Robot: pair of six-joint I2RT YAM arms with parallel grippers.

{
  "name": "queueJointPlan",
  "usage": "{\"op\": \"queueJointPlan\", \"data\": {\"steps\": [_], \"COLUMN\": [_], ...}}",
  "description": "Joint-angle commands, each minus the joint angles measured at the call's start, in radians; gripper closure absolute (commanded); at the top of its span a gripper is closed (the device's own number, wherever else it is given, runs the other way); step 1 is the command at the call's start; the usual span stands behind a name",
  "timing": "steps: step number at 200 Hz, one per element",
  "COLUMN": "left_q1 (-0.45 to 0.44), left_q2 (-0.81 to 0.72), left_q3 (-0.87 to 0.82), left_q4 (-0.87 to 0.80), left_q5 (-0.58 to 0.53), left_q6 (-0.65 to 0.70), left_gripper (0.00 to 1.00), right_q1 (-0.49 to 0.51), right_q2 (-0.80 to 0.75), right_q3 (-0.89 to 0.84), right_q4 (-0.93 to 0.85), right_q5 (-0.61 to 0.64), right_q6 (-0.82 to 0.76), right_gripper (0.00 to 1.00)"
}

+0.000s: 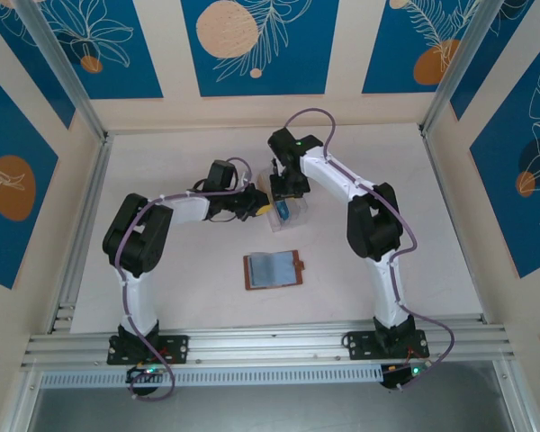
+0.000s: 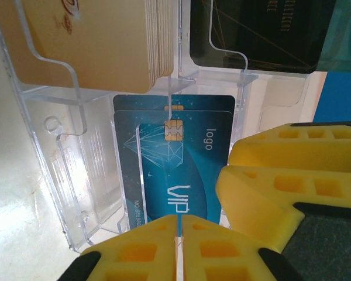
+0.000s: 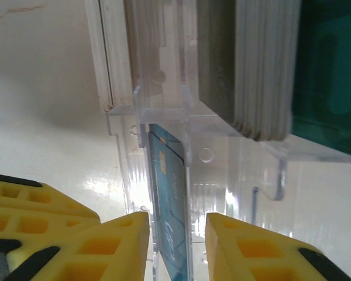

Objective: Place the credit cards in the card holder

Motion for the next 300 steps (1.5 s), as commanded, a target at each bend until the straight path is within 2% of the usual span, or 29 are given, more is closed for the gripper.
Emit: {"op": "queueJointPlan", "data": {"steps": [1, 63, 93, 187, 242, 300], "left_q1": [-0.001, 0.004, -0.003, -0.039, -0.055, -0.065], "left_q2": [0.002, 0.004, 0.031, 0.094, 0.114, 0.128], "left_q3": [-0.022, -0.039, -0.01, 0.055, 0.072, 0.09], "left_q4": [0.03, 0.038, 0.04, 0.09, 0.101, 0.101], "left_q5": [0.005, -0.004, 0.015, 0.023, 0.017, 0.021], "left_q6": [-0.019, -0.021, -0.019, -0.064, -0.07, -0.062], "left_gripper": [0.91, 0.9, 0.9, 0.9, 0.9, 0.9], "right_q1": [0.004, -0.005, -0.026, -0.086, -0.104, -0.107], "right_q2": [0.045, 0.009, -0.003, -0.005, -0.008, -0.022], "right_q3": [0.023, 0.008, -0.013, -0.086, -0.092, -0.087], "right_q4": [-0.028, -0.013, 0.005, 0.057, 0.054, 0.034], "right_q5": [-0.043, -0.126, -0.237, -0.434, -0.468, -0.422], "right_q6": [-0.014, -0.003, 0.009, 0.053, 0.071, 0.066], "right_gripper": [0.68, 0.74, 0.67, 0.68, 0.74, 0.75]}}
